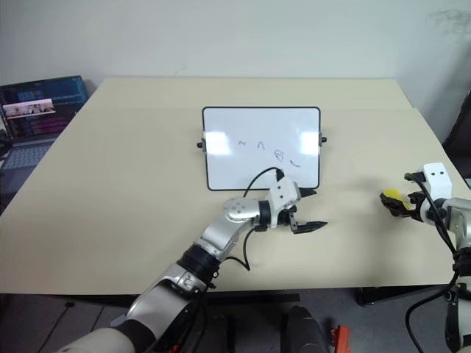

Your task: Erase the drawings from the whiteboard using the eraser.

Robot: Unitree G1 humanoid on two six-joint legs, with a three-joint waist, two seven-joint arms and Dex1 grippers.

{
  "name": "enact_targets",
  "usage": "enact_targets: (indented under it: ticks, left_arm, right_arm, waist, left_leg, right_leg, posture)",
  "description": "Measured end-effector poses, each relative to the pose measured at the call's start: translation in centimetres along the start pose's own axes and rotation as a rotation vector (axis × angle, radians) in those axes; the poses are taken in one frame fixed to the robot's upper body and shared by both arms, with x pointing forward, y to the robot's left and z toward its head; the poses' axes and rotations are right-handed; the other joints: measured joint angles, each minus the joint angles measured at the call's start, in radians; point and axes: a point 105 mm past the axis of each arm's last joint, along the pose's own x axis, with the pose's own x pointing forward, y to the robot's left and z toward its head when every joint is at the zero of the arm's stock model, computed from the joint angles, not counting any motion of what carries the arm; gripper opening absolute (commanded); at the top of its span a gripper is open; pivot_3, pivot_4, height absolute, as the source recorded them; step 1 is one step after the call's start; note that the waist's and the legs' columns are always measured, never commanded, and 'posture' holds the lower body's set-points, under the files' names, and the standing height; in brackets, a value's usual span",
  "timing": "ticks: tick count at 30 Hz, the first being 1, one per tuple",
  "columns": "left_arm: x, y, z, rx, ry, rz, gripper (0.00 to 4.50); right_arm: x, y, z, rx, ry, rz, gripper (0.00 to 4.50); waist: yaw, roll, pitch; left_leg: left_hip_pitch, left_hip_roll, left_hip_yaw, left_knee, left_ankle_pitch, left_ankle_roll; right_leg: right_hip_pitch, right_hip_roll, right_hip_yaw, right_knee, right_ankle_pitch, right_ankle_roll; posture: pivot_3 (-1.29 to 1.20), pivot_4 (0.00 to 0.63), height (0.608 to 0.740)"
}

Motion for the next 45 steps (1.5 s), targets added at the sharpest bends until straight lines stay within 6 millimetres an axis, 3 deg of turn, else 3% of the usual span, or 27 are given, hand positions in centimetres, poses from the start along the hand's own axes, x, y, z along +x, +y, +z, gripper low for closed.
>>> enact_targets:
  ticks: [21,28,31,33,36,45]
  left_arm:
    - [0.0,0.0,0.0,-0.001,-0.002,-0.002,4.5]
    - [0.0,-0.1,0.0,-0.001,-0.002,-0.005,4.5]
    - [0.0,-0.1,0.0,-0.001,-0.001,-0.011,4.5]
    - [0.0,-0.2,0.0,-0.001,0.0,-0.014,4.5]
    - [0.0,-0.2,0.0,-0.002,0.0,-0.017,4.5]
    - [0.0,-0.2,-0.2,-0.011,0.008,-0.018,4.5]
  right_arm:
    - [-0.1,0.2,-0.8,0.028,0.018,0.006,4.32]
    - [-0.5,-0.7,0.0,0.122,-0.084,-0.068,4.32]
    - [-0.2,-0.1,-0.4,0.141,-0.104,-0.064,4.32]
    - [0.1,0.3,-1.1,0.154,-0.094,-0.056,3.93]
    - [0.0,0.6,-0.9,0.153,-0.098,-0.048,2.96]
    - [0.0,0.6,-0.7,0.155,-0.107,-0.068,2.96]
  waist:
    - [0.0,0.0,0.0]
    - [0.0,0.0,0.0]
    - [0.0,0.0,0.0]
    - [0.0,0.001,0.0]
    - [-0.001,0.001,0.0]
    - [-0.001,0.001,0.0]
  left_leg:
    - [0.0,0.0,0.0,0.0,0.0,0.0]
    - [0.0,0.0,0.0,0.0,0.0,0.0]
    - [0.0,0.0,0.0,0.0,0.0,0.0]
    - [0.0,0.0,0.0,0.0,0.0,0.0]
    - [0.0,0.0,0.0,0.0,0.0,0.0]
    - [0.0,0.0,0.0,0.0,0.0,0.0]
  right_leg:
    - [0.0,0.0,0.0,0.0,0.0,0.0]
    - [0.0,0.0,0.0,0.001,0.0,0.0]
    - [0.0,0.0,0.0,0.001,0.0,0.0]
    - [0.0,0.0,0.0,0.001,0.0,0.0]
    - [0.0,0.0,0.0,0.001,0.0,0.0]
    - [0.0,0.0,0.0,0.001,0.0,0.0]
  posture:
    - [0.0,0.15,0.74]
    - [0.0,0.15,0.74]
    - [0.0,0.15,0.74]
    - [0.0,0.15,0.74]
    - [0.0,0.15,0.74]
    - [0.0,0.15,0.74]
